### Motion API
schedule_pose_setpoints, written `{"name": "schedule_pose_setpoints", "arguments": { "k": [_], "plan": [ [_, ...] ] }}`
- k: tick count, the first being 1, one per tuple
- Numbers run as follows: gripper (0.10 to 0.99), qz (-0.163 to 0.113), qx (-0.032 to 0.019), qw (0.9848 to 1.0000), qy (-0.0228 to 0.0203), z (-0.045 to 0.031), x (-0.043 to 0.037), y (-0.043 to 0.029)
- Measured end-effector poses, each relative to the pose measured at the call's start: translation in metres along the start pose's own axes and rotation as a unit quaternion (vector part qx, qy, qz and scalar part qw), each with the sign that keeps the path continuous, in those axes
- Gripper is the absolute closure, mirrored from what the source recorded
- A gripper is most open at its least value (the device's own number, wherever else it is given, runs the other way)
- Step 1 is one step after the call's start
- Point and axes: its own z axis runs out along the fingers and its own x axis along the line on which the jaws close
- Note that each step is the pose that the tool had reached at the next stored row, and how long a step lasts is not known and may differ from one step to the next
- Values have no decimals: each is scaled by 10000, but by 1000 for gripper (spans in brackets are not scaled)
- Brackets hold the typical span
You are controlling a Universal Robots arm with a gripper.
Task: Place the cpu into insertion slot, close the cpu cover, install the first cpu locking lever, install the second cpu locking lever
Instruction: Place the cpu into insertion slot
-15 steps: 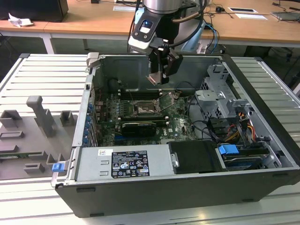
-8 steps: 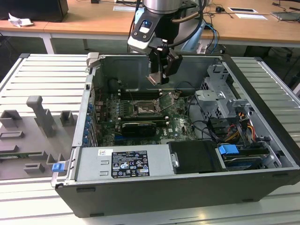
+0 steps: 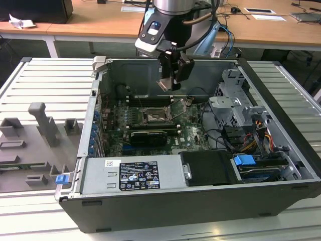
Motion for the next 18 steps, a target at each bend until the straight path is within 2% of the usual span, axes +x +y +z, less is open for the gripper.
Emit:
{"name": "schedule_pose_setpoints", "arguments": {
  "k": [5,10,18],
  "plan": [
    [557,345,-7,9994,-30,4,0,0],
    [557,684,-13,9976,-60,14,0,-1],
    [557,764,-14,9971,-68,62,-1,-7]
  ]
}}
